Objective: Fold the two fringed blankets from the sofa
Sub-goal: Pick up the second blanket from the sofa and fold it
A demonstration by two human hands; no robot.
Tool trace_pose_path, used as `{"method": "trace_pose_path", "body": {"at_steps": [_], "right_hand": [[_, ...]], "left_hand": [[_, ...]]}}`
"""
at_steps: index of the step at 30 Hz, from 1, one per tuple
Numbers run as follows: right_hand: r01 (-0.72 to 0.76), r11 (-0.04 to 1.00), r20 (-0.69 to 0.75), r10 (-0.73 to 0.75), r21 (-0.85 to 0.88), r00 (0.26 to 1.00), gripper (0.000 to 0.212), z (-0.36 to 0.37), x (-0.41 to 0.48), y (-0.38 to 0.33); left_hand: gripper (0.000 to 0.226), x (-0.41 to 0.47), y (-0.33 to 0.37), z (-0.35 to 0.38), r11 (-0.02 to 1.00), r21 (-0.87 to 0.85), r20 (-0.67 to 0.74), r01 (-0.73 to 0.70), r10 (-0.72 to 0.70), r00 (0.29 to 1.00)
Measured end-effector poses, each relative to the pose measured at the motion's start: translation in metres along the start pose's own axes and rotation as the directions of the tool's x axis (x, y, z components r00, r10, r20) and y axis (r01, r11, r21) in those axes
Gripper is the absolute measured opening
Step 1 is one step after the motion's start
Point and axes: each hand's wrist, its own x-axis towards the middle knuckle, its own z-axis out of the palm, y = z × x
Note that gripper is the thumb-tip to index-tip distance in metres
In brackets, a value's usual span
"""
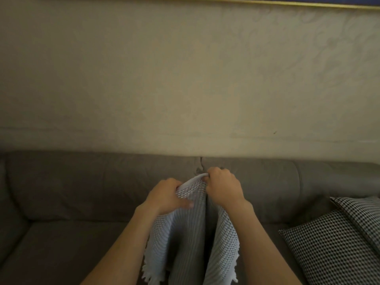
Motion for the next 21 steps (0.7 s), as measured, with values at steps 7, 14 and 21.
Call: {"method": "trace_pose_path", "body": {"at_steps": [7, 14, 21], "right_hand": [[-0.268, 0.933, -0.201, 0.318, 0.24, 0.926, 0.025, -0.01, -0.001, -0.004], [-0.291, 0.724, -0.264, 0.547, 0.626, 0.794, 0.035, -0.006, 0.005, 0.011], [-0.282, 0.675, -0.236, 0.568, 0.682, 0.788, 0.037, -0.005, 0.006, 0.021]], "left_hand": [[0.075, -0.01, 0.017, -0.02, 0.97, 0.131, 0.392, 0.203, -0.239, 0.888], [0.097, -0.008, 0.001, 0.004, 0.935, 0.148, 0.382, 0.321, -0.354, 0.854], [0.023, 0.003, -0.008, 0.019, 0.979, -0.013, -0.189, 0.203, -0.201, 0.961]]}}
